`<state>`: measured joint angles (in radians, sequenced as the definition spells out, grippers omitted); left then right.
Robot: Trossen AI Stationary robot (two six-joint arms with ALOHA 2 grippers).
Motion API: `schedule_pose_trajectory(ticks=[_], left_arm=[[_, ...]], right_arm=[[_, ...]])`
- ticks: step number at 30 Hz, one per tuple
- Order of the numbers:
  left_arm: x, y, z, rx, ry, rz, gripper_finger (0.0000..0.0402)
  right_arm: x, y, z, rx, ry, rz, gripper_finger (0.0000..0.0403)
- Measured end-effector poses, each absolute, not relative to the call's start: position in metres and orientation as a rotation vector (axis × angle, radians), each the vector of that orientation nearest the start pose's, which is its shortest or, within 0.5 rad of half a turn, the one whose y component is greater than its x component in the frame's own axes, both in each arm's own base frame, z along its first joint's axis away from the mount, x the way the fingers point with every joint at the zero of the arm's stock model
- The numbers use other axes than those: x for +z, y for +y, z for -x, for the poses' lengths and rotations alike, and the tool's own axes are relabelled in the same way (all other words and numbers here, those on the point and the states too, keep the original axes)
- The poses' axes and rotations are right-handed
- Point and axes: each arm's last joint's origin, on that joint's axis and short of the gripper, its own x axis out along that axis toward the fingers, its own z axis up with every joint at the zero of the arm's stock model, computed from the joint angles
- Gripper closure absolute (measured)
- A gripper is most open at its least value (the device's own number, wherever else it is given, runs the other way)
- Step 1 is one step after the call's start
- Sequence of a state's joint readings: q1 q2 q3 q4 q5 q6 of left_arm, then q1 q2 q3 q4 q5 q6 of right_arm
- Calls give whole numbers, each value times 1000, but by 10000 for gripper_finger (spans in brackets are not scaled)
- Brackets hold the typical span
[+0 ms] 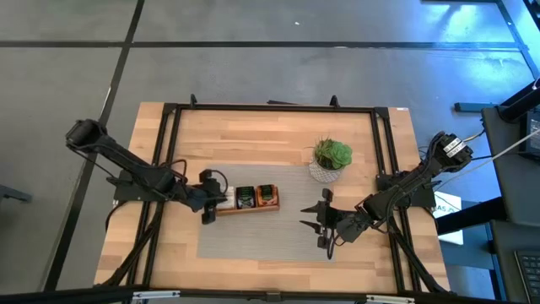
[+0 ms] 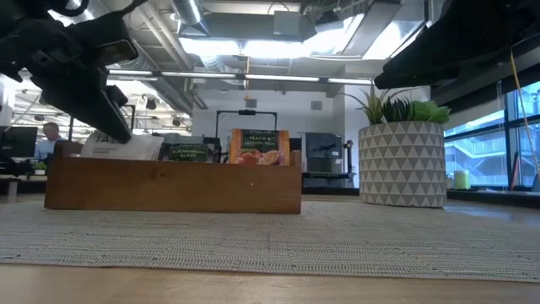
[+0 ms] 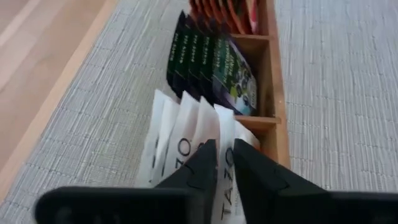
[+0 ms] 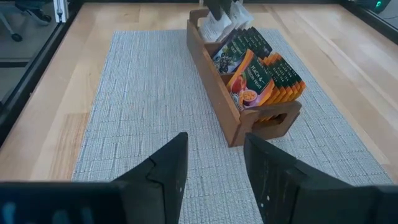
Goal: Pick & Place Tea
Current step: Put the white tea bag into the left section of the wooden organizer, then adjust the orange tea bag in the right section of the wooden organizer
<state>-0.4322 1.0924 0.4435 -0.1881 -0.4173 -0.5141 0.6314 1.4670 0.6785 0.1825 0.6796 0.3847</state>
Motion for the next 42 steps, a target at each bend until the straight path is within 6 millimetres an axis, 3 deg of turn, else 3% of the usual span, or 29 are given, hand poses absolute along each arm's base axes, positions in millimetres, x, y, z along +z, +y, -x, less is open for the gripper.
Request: schedule_pose_trajectory(ticks=[4,8,14,19,29,36,42], left_arm=[[173,-68,-179,182,718,163,312],[191,-68,-178,134,684,146,285],[224,-68,-188,88,436,175,275],[233,-64,-207,13,284,114,274],[193,-52,-260,51,323,99,274],[178,-54,-300,50,383,55,274],[166,-52,-314,61,448,15,274]], right_arm=[[183,152,-238,-137,460,-8,244],[183,152,-239,-137,459,-9,244],[183,152,-239,-134,459,3,244],[184,151,-240,-134,453,10,244],[184,145,-243,-159,453,-2,244],[184,145,-243,-159,455,-1,244],[184,145,-243,-158,455,-2,244]])
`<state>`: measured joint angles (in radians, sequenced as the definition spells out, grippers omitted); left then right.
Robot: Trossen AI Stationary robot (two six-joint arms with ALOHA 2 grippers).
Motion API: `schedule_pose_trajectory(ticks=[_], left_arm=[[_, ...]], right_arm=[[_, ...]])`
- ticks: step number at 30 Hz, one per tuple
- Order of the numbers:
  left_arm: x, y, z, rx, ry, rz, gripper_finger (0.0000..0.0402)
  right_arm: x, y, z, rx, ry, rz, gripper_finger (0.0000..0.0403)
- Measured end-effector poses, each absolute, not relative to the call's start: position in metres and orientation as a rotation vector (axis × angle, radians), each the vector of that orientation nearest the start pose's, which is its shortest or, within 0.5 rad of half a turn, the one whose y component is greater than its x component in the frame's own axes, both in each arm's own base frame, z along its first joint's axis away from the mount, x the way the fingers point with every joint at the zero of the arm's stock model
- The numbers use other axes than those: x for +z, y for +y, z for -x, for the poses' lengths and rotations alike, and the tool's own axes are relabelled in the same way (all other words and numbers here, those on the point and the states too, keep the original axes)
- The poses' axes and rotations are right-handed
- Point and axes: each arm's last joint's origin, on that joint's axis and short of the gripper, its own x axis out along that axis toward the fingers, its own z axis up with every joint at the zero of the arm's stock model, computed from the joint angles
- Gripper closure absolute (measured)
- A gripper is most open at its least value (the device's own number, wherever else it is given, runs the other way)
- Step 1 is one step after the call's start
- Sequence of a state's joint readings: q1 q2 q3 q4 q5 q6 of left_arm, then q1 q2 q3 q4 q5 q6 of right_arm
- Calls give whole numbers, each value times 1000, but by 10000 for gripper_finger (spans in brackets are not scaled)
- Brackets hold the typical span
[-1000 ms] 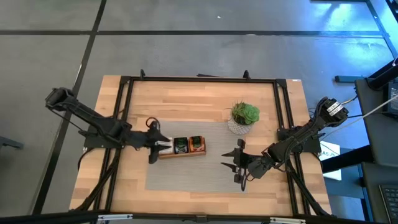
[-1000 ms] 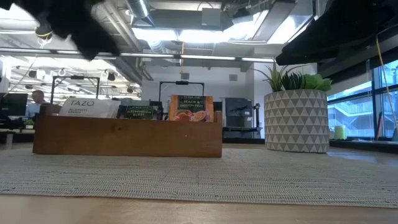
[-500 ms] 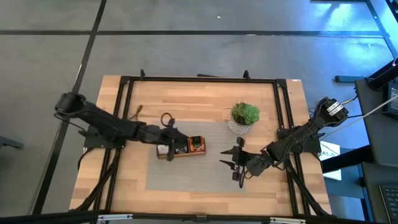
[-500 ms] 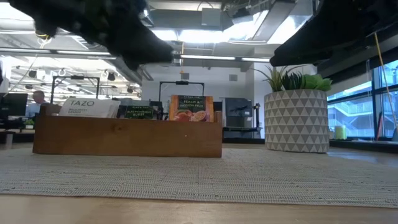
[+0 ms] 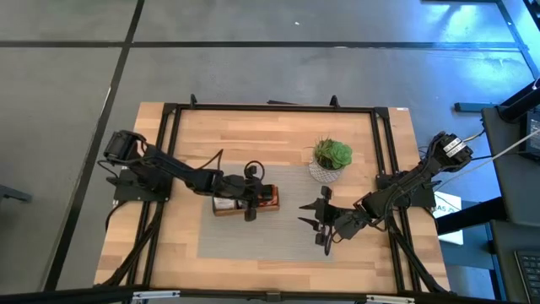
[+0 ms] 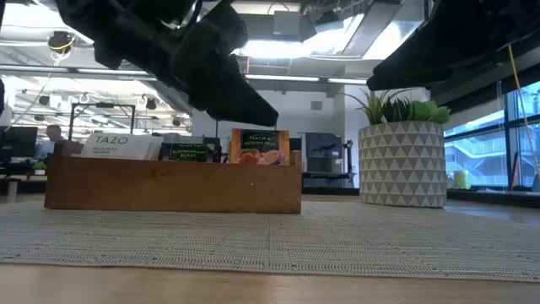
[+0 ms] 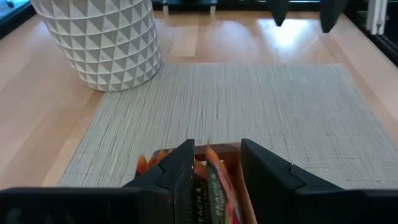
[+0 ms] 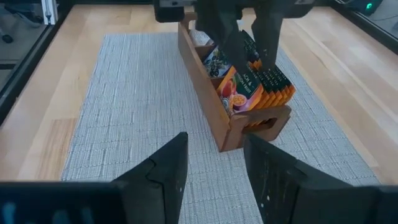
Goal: Pick & Place Tea
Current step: Adjust the orange tea bag in the right section of the wooden organizer
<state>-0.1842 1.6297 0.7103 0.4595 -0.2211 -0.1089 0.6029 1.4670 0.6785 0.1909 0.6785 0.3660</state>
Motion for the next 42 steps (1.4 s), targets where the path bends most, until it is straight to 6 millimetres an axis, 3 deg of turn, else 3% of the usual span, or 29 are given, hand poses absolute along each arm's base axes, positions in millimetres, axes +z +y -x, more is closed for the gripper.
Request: schedule_pose_trajectory(ticks=[20,24,32,42], left_arm=[[159,-49,-312,71,519,15,280],[159,-49,-312,74,518,26,306],[159,-49,-311,66,523,5,394],[156,-50,-310,41,560,14,399]], right_arm=[[184,145,-243,-157,457,-1,244],[184,145,-243,-157,457,-1,244],[184,145,-243,-157,457,-1,244],[184,145,-243,-157,457,-1,244]])
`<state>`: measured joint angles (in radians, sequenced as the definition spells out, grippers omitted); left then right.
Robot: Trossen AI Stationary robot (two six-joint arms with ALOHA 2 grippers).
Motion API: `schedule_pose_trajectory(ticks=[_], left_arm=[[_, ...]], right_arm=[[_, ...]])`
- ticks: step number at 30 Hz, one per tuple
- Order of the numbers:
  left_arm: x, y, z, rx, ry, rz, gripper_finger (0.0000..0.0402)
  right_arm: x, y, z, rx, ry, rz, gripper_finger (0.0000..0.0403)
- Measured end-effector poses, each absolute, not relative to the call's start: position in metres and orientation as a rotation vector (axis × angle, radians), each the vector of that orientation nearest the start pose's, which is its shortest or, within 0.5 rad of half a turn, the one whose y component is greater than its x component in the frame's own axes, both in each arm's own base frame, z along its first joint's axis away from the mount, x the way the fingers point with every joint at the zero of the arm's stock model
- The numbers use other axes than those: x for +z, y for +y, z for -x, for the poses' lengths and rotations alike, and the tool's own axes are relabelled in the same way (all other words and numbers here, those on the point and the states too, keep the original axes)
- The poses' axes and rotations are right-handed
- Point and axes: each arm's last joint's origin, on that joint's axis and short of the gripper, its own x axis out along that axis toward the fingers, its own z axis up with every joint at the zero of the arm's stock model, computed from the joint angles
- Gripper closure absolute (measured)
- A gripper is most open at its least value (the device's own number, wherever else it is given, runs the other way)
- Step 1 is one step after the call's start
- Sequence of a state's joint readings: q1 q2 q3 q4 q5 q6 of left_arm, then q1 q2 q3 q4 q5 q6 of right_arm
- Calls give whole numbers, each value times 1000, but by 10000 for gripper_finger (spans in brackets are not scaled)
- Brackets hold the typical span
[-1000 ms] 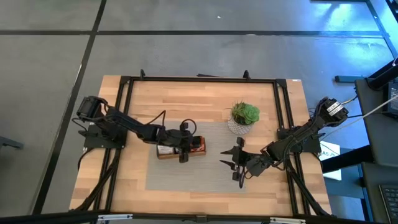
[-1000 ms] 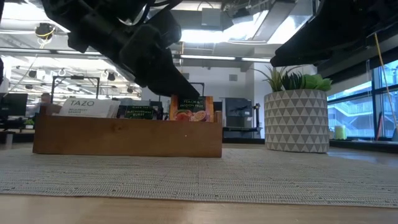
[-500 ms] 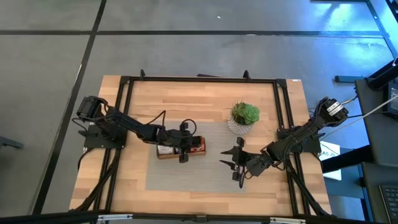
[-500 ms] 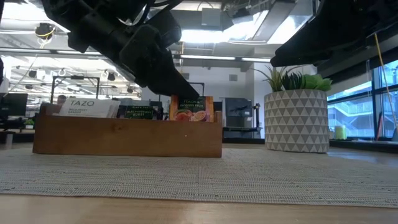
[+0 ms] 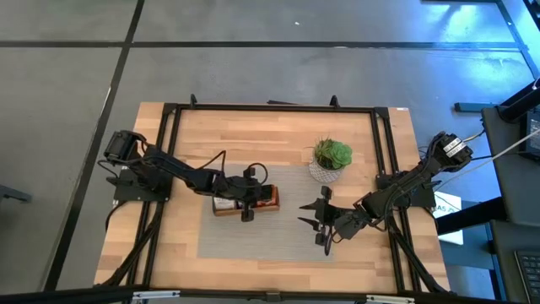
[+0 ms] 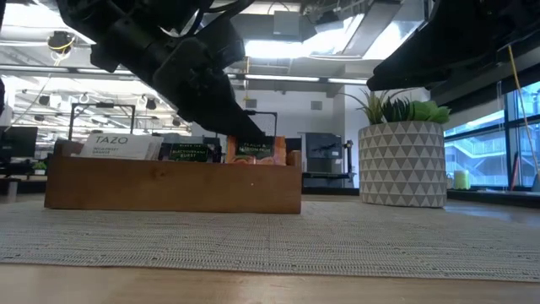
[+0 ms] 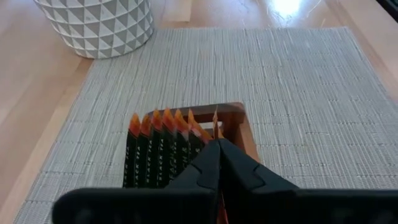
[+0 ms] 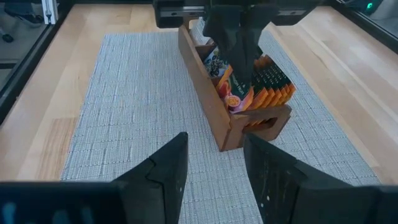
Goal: Pick & Place Tea
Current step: Adjust the orange tea bag in the right section of the wooden organizer, then return to Home Position
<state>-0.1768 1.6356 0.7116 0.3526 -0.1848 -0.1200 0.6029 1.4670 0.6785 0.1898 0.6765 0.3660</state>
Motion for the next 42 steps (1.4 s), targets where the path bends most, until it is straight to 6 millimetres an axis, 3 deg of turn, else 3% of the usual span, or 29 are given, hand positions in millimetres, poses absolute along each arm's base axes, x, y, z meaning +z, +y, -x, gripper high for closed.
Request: schedule_pose_trajectory(ticks=[7,15,28,34,42], left_arm=[[155,-49,-310,51,560,29,399],[142,-50,-315,74,570,28,399],[142,-49,-315,79,568,-9,393],[153,-49,-313,90,532,19,352],[185,-47,-304,71,443,-25,292]], right_arm=[[184,145,-243,-157,457,-1,244],[184,145,-243,-156,457,-1,244],[184,145,-243,-156,457,-1,244],[184,145,-243,-156,457,-1,244],[184,145,-243,-156,457,-1,244]])
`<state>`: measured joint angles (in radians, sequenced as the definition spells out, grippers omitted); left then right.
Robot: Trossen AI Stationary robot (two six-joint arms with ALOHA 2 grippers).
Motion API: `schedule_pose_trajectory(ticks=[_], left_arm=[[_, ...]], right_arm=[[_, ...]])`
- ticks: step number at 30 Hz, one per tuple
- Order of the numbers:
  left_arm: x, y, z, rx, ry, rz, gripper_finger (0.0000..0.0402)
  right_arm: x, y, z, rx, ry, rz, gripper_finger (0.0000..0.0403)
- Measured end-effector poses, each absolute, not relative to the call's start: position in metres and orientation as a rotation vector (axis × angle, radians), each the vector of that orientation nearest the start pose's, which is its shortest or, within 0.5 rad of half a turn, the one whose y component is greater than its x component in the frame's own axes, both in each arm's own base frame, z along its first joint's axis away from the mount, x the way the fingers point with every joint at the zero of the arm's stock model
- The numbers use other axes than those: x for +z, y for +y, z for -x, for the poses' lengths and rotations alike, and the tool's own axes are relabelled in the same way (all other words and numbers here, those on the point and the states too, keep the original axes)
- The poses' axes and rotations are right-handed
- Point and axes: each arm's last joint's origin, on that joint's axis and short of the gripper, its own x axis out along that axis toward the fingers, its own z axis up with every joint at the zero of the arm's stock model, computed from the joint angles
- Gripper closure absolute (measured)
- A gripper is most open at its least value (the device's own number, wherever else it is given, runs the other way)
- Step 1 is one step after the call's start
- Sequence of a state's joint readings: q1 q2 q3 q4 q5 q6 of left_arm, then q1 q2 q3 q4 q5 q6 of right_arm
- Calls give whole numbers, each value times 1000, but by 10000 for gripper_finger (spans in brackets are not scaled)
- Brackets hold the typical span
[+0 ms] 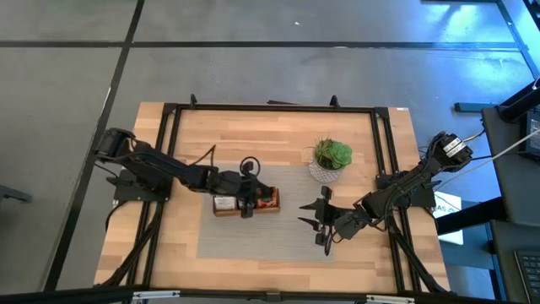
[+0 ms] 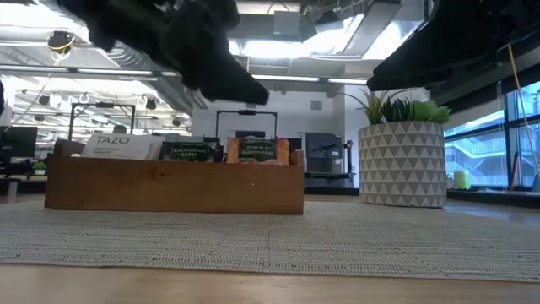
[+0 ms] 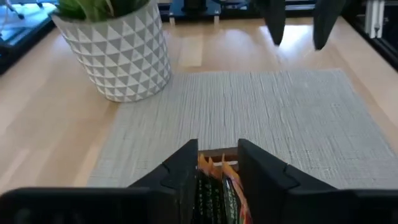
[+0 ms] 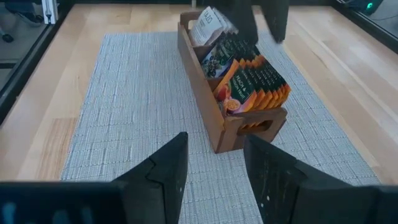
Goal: Pick & Place Tea
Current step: Return to Home Position
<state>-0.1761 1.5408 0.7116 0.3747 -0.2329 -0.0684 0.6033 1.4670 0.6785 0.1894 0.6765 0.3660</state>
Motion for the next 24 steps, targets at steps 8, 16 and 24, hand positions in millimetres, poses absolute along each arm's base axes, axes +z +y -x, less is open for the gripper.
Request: schedule_pose_trajectory(ticks=[8,16,24], left_arm=[[224,-45,-262,101,486,123,284],[215,-73,-195,41,375,167,287],[211,-82,-162,92,273,165,288]], right_arm=[[181,144,-241,-167,484,0,244],[167,143,-227,-245,620,-86,244],[151,132,-205,-70,528,-243,244]])
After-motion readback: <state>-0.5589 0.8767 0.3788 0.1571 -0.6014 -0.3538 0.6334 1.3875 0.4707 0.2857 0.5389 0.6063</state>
